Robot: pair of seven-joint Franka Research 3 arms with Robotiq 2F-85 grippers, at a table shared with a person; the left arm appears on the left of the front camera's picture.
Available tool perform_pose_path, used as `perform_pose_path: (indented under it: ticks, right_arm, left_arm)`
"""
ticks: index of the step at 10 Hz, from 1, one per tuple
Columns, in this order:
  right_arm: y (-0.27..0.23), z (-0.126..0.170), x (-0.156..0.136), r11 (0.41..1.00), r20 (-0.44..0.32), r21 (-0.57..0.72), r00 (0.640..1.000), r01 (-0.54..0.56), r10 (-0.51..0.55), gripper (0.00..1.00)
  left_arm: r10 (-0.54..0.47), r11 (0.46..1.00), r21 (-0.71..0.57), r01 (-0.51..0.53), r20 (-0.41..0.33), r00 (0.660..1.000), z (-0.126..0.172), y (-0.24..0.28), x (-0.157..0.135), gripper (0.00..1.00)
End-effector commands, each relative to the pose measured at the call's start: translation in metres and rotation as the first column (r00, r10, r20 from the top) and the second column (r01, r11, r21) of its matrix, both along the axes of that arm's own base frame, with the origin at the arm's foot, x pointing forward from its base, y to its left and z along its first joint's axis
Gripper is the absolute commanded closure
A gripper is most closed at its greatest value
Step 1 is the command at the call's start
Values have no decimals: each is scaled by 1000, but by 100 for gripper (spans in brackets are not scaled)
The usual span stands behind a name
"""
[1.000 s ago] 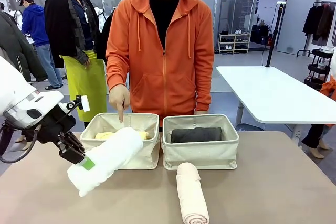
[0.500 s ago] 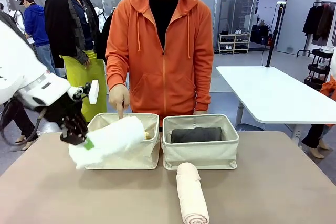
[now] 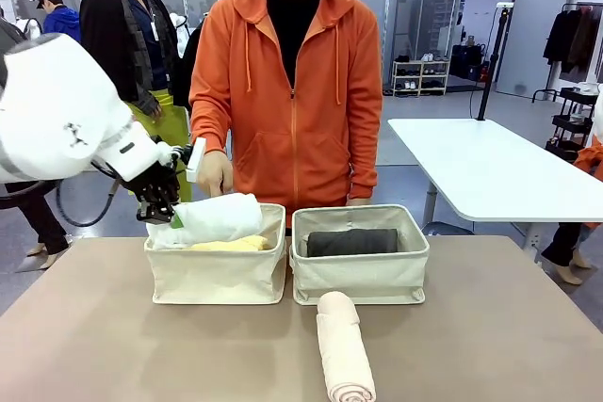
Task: Divide the towels into two baskets.
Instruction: Pick up one hotel-folded towel from the bottom of the table and place it in the Fabric basket indicated by the person.
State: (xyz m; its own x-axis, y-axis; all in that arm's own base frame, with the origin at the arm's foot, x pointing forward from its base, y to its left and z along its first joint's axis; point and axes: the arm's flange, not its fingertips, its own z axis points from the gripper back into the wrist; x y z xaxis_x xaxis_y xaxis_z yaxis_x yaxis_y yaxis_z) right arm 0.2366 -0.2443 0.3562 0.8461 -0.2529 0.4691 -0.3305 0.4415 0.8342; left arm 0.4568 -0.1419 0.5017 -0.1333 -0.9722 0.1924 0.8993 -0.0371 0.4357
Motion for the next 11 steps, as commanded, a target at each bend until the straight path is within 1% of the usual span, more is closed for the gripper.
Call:
perform_pose_path:
  ticks: [1,2,3,4,6,7,8,9,10,11]
  right_arm:
    - [-1,3,-2,1000,4,-3,1000,-6,6,0]
    - [-1,3,-2,1000,4,-3,1000,-6,6,0]
    - [-1,3,-2,1000,4,-3,1000,-6,6,0]
    - [-1,3,-2,1000,4,-3,1000,-6,6,0]
    - [-1,3,-2,1000,4,-3,1000,-6,6,0]
    - [-1,3,-2,1000,4,-3,1000,-6,6,0]
    - [-1,3,-2,1000,4,-3,1000,-6,6,0]
    - [-1,3,-2,1000,4,-3,1000,-6,6,0]
    - [-1,3,-2,1000,4,-3,1000,-6,6,0]
    - [-1,3,-2,1000,4,-3,1000,-6,6,0]
  left_arm:
    - [-42,996,81,39,30,999,-5,2,38,74]
    - [-57,997,61,55,36,998,-8,1,52,74]
    - [-49,996,71,45,49,998,-13,2,63,74]
    - [-50,996,74,48,25,998,-22,3,72,74]
    - [-49,996,74,49,1,999,-39,3,86,74]
    - [-47,996,78,47,-2,999,-42,3,91,74]
    - [-31,997,68,31,0,1000,-44,2,96,68]
    - [-27,998,54,27,-3,1000,-46,2,98,54]
    - [-27,998,54,28,-6,1000,-49,1,98,48]
    - [-27,998,52,27,-5,1000,-48,0,97,33]
